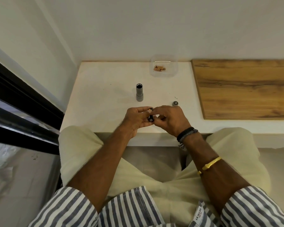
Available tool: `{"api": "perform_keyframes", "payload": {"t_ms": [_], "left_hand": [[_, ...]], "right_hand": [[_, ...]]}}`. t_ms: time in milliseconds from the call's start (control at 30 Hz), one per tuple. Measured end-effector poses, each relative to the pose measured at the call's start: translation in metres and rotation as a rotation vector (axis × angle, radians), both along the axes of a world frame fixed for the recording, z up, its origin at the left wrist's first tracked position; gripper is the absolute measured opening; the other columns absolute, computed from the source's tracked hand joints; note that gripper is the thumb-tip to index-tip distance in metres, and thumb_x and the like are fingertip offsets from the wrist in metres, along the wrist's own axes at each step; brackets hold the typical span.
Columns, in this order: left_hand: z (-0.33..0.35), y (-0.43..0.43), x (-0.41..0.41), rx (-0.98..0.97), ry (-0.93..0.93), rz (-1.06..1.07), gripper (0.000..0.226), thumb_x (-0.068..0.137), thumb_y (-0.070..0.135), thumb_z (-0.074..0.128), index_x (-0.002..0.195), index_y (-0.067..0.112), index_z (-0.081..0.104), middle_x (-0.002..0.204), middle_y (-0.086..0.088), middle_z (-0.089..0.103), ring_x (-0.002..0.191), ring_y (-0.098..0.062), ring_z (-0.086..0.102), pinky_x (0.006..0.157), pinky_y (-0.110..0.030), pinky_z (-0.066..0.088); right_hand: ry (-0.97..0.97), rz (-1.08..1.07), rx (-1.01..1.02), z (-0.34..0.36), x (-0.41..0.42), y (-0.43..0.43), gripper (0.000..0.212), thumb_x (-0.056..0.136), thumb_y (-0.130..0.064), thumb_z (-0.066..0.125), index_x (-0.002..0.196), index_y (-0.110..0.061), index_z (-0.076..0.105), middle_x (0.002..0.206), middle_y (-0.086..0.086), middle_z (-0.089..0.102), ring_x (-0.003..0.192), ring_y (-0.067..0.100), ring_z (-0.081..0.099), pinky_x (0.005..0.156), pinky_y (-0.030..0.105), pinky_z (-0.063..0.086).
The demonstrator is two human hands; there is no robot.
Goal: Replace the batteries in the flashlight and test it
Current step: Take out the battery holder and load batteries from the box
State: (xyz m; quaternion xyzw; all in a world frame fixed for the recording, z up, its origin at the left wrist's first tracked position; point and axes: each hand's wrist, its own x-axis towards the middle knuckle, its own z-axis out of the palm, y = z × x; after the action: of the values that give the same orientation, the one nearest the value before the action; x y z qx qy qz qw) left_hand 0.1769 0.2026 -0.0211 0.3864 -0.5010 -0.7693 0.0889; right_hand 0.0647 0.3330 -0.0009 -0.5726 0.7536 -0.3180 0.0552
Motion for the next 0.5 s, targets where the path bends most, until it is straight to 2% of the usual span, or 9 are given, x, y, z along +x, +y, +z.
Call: {"api": "perform_keyframes", "payload": {"t_ms": [67, 167, 267, 400, 500], "left_hand": [[0.0002, 0.0004, -0.0008, -0.007, -0.012, -0.001, 0.017, 0.094, 0.011, 0.067, 0.11, 0.006, 0.072, 0.096, -0.009, 0.077, 0.082, -0.025, 0.078, 0.061, -0.03, 0.06], [0.0003, -0.0015, -0.0003, 0.03, 0.008, 0.017, 0.011, 0.094, 0.009, 0.067, 0.103, 0.008, 0.072, 0.094, -0.009, 0.078, 0.082, -0.026, 0.078, 0.061, -0.03, 0.061], [0.0008, -0.0036, 0.0004, 0.079, 0.052, 0.047, 0.014, 0.093, 0.007, 0.067, 0.106, 0.004, 0.071, 0.089, -0.008, 0.08, 0.085, -0.029, 0.077, 0.063, -0.032, 0.061], [0.0001, -0.0037, -0.0016, 0.054, 0.078, 0.078, 0.012, 0.094, 0.011, 0.067, 0.105, 0.012, 0.072, 0.098, -0.01, 0.078, 0.09, -0.029, 0.077, 0.067, -0.033, 0.062], [-0.0005, -0.0034, -0.0049, 0.085, 0.112, 0.098, 0.016, 0.096, 0.009, 0.063, 0.111, 0.009, 0.069, 0.103, -0.014, 0.077, 0.095, -0.031, 0.076, 0.072, -0.038, 0.062]], "right_hand": [[0.001, -0.001, 0.001, -0.0005, 0.0011, -0.0001, 0.016, 0.084, -0.012, 0.075, 0.098, -0.015, 0.081, 0.091, 0.003, 0.08, 0.071, 0.018, 0.071, 0.068, 0.029, 0.057], [0.004, -0.003, -0.023, 0.0005, -0.0005, -0.0004, 0.016, 0.084, -0.007, 0.074, 0.097, -0.014, 0.081, 0.09, 0.003, 0.08, 0.073, 0.018, 0.072, 0.069, 0.024, 0.054], [-0.033, -0.026, -0.048, 0.0023, -0.004, -0.0009, 0.016, 0.086, -0.003, 0.07, 0.092, -0.011, 0.082, 0.091, 0.005, 0.08, 0.078, 0.02, 0.074, 0.075, 0.031, 0.059], [-0.074, -0.091, -0.065, 0.0017, -0.0018, -0.0014, 0.013, 0.084, -0.008, 0.07, 0.088, -0.012, 0.082, 0.09, 0.003, 0.08, 0.075, 0.018, 0.071, 0.073, 0.035, 0.061], [-0.154, -0.18, -0.093, -0.0026, -0.0031, -0.0014, 0.01, 0.085, -0.007, 0.074, 0.09, -0.011, 0.081, 0.09, 0.002, 0.079, 0.076, 0.016, 0.071, 0.076, 0.036, 0.06]]}}
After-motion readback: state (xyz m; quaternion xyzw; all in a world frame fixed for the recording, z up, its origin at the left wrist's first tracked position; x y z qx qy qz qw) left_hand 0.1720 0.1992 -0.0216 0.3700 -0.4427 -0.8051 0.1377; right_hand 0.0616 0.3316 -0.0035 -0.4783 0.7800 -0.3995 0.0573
